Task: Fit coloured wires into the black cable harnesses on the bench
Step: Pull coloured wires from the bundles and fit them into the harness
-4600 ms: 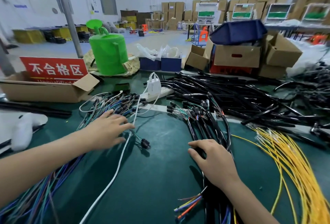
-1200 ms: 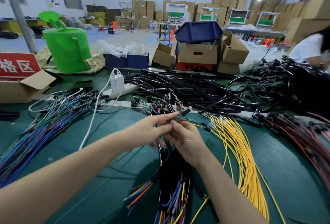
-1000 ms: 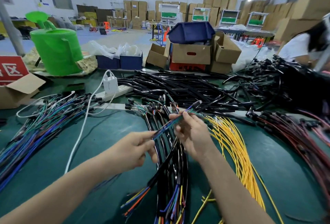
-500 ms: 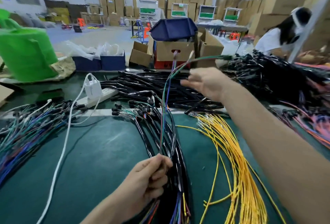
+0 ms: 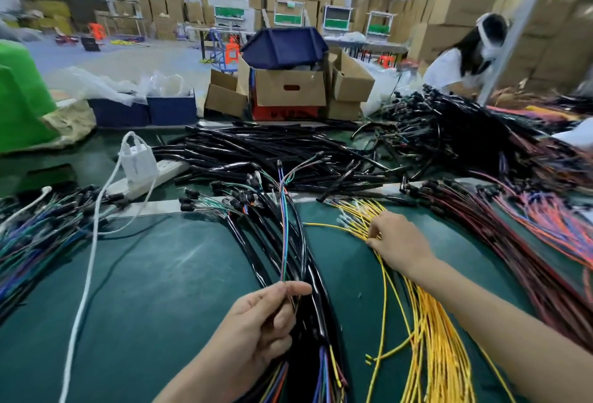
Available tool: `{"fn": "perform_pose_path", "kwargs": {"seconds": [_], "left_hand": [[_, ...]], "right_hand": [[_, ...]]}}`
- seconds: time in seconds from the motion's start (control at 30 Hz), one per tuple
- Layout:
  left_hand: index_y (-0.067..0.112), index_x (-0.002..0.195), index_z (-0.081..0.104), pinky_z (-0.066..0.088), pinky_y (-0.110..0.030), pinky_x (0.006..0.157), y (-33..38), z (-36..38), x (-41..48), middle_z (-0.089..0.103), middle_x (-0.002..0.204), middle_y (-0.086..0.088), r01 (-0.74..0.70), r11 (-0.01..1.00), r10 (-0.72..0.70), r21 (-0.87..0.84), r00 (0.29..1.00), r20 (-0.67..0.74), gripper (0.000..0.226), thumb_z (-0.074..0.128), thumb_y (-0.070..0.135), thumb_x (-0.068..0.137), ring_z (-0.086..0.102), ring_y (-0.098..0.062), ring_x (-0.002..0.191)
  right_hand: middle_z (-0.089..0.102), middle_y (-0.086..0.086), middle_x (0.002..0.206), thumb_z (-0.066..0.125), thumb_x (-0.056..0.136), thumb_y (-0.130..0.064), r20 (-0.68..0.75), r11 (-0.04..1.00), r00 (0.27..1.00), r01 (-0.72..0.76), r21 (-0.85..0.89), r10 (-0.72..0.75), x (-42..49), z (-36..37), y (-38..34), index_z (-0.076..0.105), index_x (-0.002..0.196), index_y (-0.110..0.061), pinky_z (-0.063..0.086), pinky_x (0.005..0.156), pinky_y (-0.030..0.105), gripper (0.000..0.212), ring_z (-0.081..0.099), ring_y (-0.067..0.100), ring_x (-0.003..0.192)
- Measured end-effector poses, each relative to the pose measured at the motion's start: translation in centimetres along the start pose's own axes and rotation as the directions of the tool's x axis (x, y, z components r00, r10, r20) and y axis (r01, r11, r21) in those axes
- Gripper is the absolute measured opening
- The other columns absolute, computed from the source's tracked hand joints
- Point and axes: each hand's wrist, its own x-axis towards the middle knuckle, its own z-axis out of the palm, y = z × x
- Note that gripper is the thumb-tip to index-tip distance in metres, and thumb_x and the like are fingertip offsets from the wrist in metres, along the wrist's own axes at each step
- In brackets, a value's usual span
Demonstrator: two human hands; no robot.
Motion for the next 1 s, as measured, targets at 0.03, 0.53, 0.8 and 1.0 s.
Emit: {"fn": "perform_pose_path", "kwargs": {"seconds": [0.03,0.53,0.8,1.0], "left_hand": [[0.002,0.091,0.074,0.024,-0.014,0.033,0.1,0.0,0.0,0.036,0.051,0.001,0.003,1.0,-0.003,-0.005,1.0,0.005,0.031,0.053,0.023,0.083,0.027,-0.005,0.041],[0.003,0.089,0.075,0.055,-0.024,0.051,-0.2,0.0,0.0,0.072,0.083,-0.016,-0.063,0.998,0.063,0.005,0.998,-0.002,0.025,0.059,0.017,0.076,0.063,-0.014,0.054],[0.003,0.08,0.076,0.057,-0.025,0.058,0.0,0.2,0.0,0.071,0.095,-0.025,-0.022,0.999,0.023,0.041,1.0,-0.021,0.023,0.057,0.017,0.078,0.072,-0.023,0.074],[-0.001,0.079,0.074,0.057,-0.028,0.058,0.1,0.1,-0.2,0.069,0.097,-0.029,0.018,0.999,-0.019,0.051,1.0,0.014,0.025,0.058,0.018,0.078,0.072,-0.029,0.077]], "right_hand": [[0.055,0.002,0.101,0.058,0.09,-0.022,0.001,1.0,1.0,-0.009,-0.015,0.009,-0.1,0.0,0.0,0.06,0.086,-0.017,0.049,0.077,0.037,0.007,0.057,0.026,0.095],[0.067,0.016,0.078,0.045,0.099,-0.012,-0.323,0.942,0.946,0.112,0.316,-0.004,2.9,-13.0,-2.6,0.063,0.093,-0.001,0.043,0.044,0.012,0.022,0.057,0.007,0.054],[0.062,0.007,0.058,0.038,0.103,-0.025,-0.53,0.665,0.839,0.465,0.584,-0.12,0.8,-19.7,-6.5,0.05,0.093,-0.011,0.04,0.031,0.022,0.021,0.058,0.016,0.037],[0.062,0.007,0.05,0.034,0.104,-0.021,-0.164,0.505,0.939,0.303,0.808,-0.301,-0.2,-15.7,-9.5,0.049,0.085,-0.012,0.04,0.032,0.022,0.026,0.053,0.018,0.035]]}}
